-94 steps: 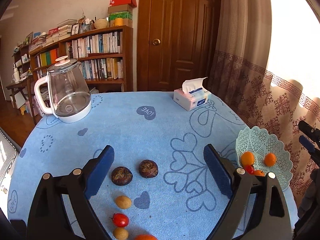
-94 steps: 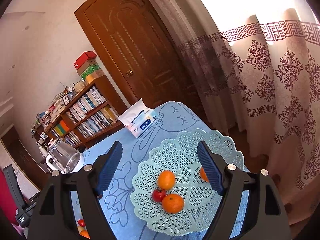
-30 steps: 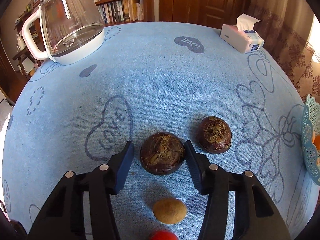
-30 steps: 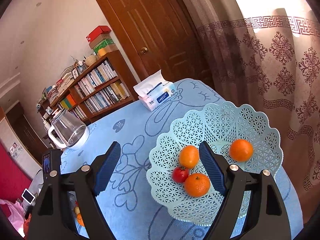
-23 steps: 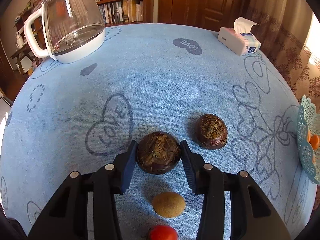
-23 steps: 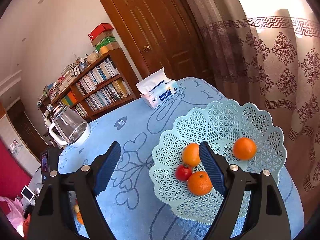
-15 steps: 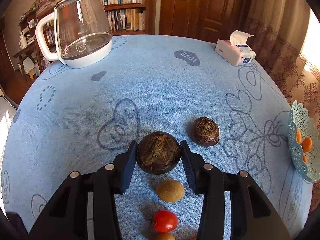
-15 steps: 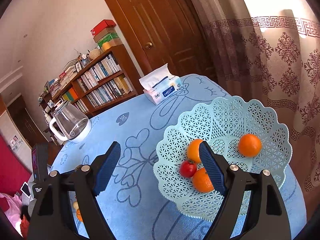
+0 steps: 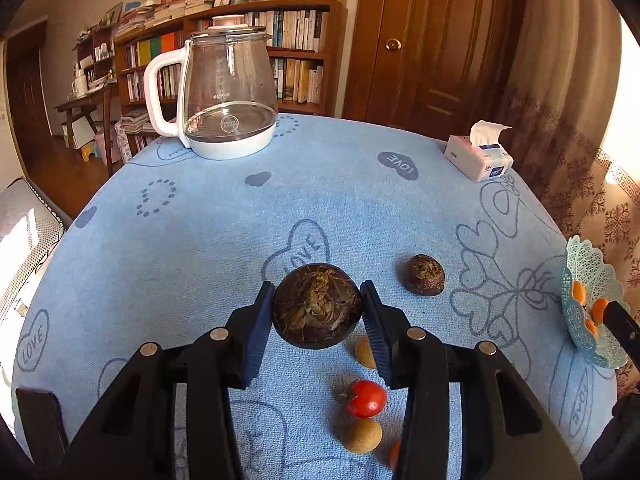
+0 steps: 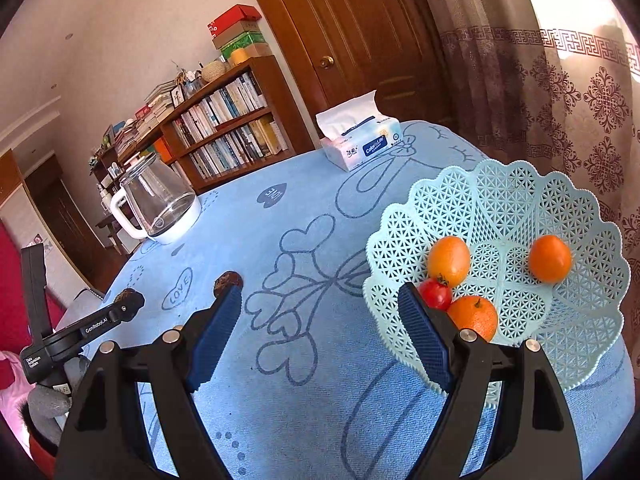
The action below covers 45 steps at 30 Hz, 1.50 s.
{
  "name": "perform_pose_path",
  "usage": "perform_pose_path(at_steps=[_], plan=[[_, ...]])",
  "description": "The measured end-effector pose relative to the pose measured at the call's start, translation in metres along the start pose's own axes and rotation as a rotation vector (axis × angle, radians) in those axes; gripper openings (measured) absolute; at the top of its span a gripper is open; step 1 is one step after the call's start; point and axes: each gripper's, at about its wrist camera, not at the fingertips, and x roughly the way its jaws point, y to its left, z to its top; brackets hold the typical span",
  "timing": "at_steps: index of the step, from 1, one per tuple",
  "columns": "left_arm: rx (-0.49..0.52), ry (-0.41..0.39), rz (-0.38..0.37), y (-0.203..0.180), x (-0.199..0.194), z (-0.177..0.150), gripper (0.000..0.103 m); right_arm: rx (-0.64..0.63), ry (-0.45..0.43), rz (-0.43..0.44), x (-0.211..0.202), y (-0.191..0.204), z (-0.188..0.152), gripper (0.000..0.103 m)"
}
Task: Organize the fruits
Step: 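Grasp the small red tomato with the right tool while the left holds the dark fruit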
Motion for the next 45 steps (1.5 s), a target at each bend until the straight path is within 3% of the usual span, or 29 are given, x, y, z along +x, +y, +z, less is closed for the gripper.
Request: perform_pose_path(at_steps=[10,16,30,36,42,45], plan=[[-0.049,-0.043,0.044,0.033,-0.017,-0.008,0.044,-0.107,0.143,0.179,0.023,0.071,-0.024,0.082],[-0.074,-0.043,0.043,0.047,-0.019,-0.014,0.044,-0.259,0.203,0.217,0.034,0.127,-0.045,0.080],[-0.116,-0.054,0.042,0.064,-0.026,-0.019,0.044,-0.426,0.390,0.139,0.099,0.187,-0.064,0.051],[-0.140,-0.050,0.042,0.071,-0.026,-0.020,0.044,-0.414,0.476,0.104,0.126,0.187,-0.064,0.047],[-0.145,-0.052,0.040,0.071,-0.027,-0.020,0.044,-0.420,0.489,0.079,0.133,0.189,-0.067,0.045],[-0.143,-0.053,0.038,0.071,-0.027,-0.021,0.044,-0.441,0.481,0.060,0.133,0.191,-0.068,0.037]])
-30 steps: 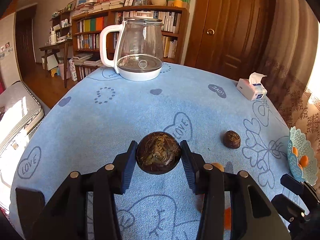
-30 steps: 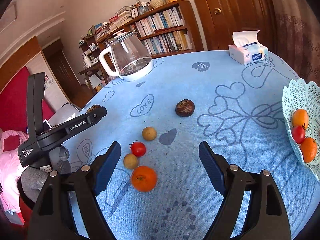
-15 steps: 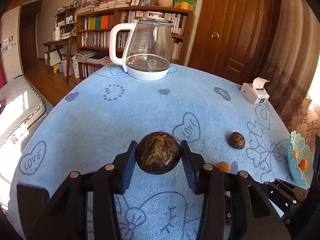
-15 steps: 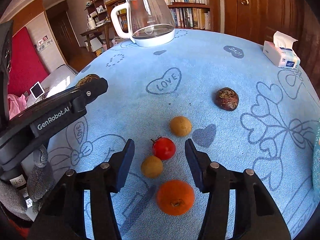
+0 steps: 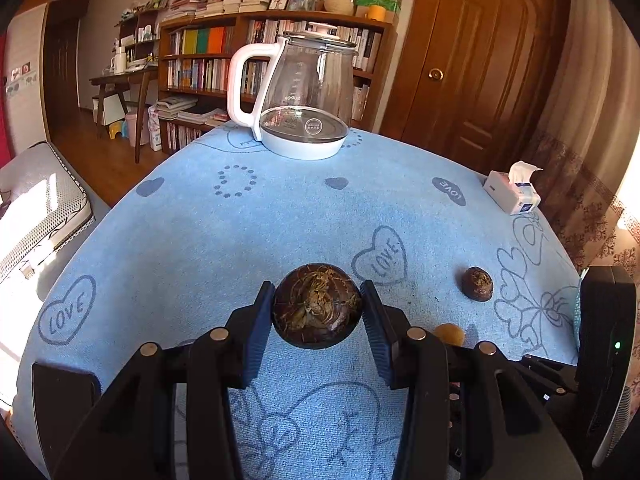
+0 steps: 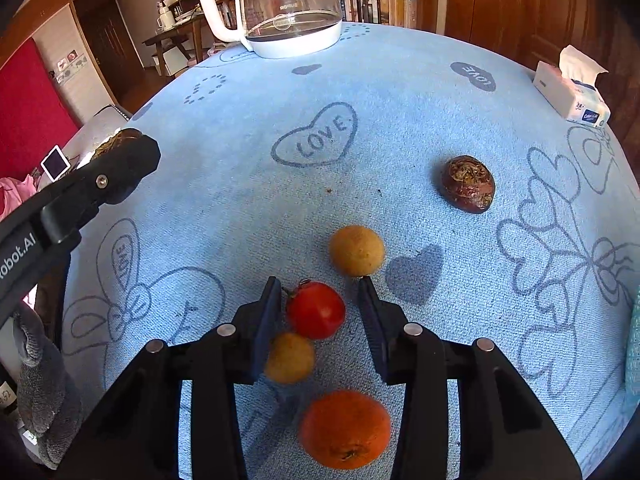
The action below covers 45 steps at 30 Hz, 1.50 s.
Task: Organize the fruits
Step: 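Grasp the small red tomato with the right tool while the left holds the dark fruit, then carry the tomato into the basket and open the right tool while the left holds the dark fruit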
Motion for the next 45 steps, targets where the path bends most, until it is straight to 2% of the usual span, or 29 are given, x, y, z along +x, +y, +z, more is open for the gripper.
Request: perform_pose_path(at_steps=[3,10,22,36,45], plan=[[-0.002,0.001,0.001,0.001,0.000,0.000,0.044,0.006,-0.002,0.002,-0.001,-0.001,0.000,0.028],[-0.003,0.000,0.000,0.002,0.000,0.000,0.044,0.040,-0.028,0.042,-0.010,-0.004,-0.003,0.028],[-0.012,-0.043,-0.050,0.000,-0.011,0.000,0.044,0.127,-0.211,0.093,-0.074,-0.028,0.008,0.028],[0.005,-0.077,-0.109,-0.012,-0.020,-0.002,0.044,0.276,-0.351,0.036,-0.132,-0.092,-0.009,0.028],[0.019,-0.078,-0.111,-0.017,-0.021,-0.006,0.044,0.409,-0.399,-0.067,-0.163,-0.155,-0.045,0.028]])
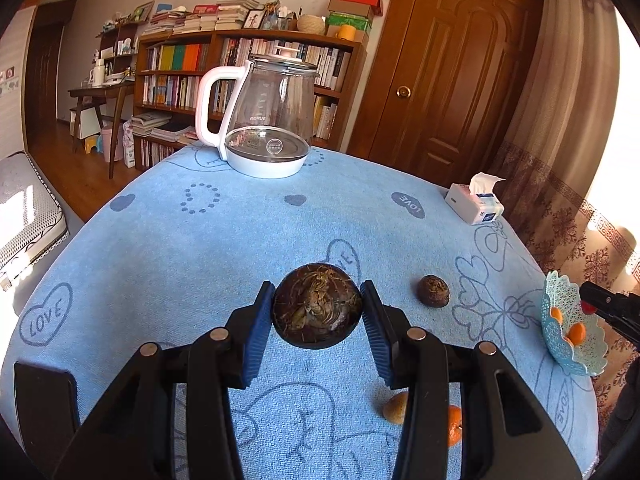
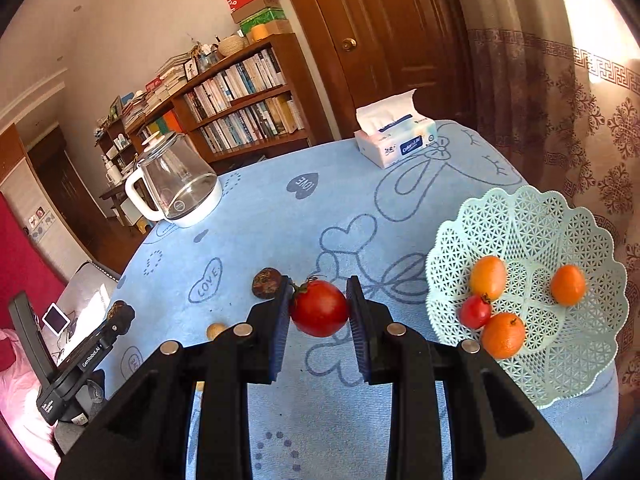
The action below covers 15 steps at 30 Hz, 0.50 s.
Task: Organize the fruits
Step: 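Carry the tomato into the basket and open the right tool while the left holds the dark fruit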
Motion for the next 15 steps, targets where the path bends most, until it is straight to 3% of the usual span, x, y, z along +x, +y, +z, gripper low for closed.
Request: perform_pose_path(at_steps=[8,15], plan=[[0.013,0.000,0.008,-0.004,0.001,-0.003,0.044,0.104,-0.035,-0.119,-0.026,-0.066,-0.005,0.028],[0.034,0.014,0.014,-0.011,0.003,-0.006,0.044,0.153,-0.015,-0.164,-0.026,-0.098,-0.020,0.028]])
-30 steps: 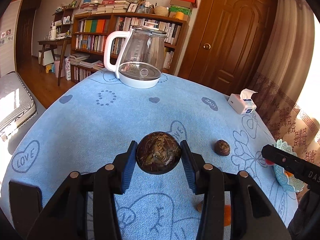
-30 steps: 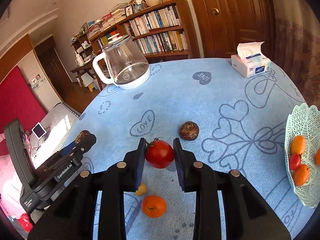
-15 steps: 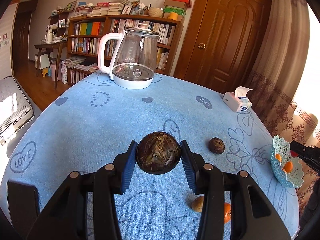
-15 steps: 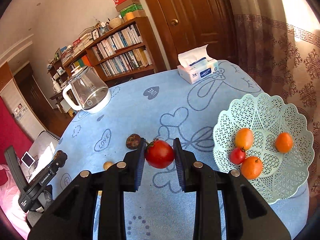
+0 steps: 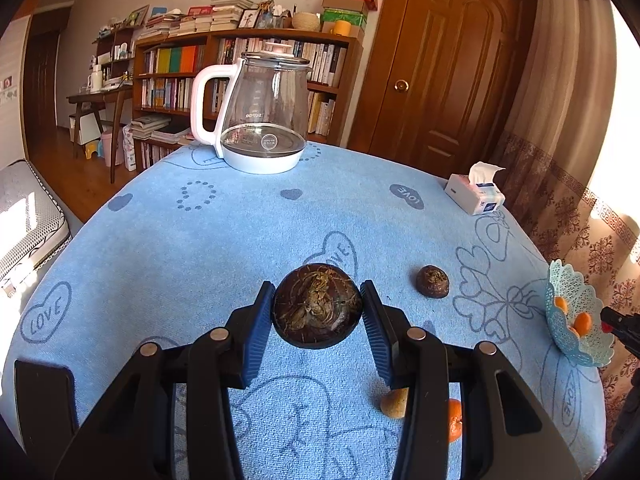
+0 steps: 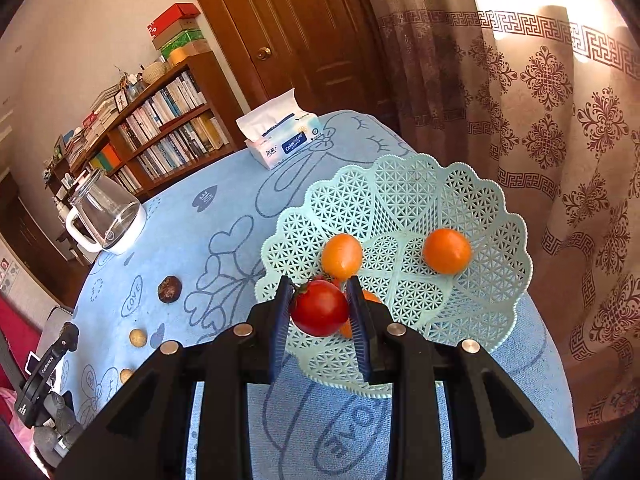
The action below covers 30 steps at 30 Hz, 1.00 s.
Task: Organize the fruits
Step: 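Carry the tomato into the basket and open the right tool while the left holds the dark fruit, then lower the dark brown fruit into the green basket and open the left tool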
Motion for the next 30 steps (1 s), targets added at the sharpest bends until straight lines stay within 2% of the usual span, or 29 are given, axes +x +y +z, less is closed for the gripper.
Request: perform_pose_path(at_steps=[14,15,16,18,24,30], plan=[[0.042,0.008,-0.008,-0.014,-0.006,-0.003,0.044,0.060,0.037,-0.004,0.015,-0.029,-0.013,0.029],[0.044,0.010,-0.009,-0.016,-0.006,-0.003,0.044,0.064,0.038,0.000,0.015,-0.031,-0.014,0.034],[0.047,0.011,-0.010,-0.016,-0.007,-0.004,0.044,0.070,0.038,0.005,0.015,-0.031,-0.014,0.043],[0.051,0.013,-0.010,-0.019,-0.007,-0.004,0.044,0.081,0.027,0.007,0.013,-0.034,-0.014,0.050],[0.077,0.016,-0.027,-0.032,-0.009,-0.005,0.044,0.109,-0.013,0.017,0.005,-0.041,-0.011,0.051],[0.130,0.023,-0.059,-0.057,-0.010,-0.005,0.044,0.149,-0.089,0.038,-0.008,-0.048,0.000,0.053]])
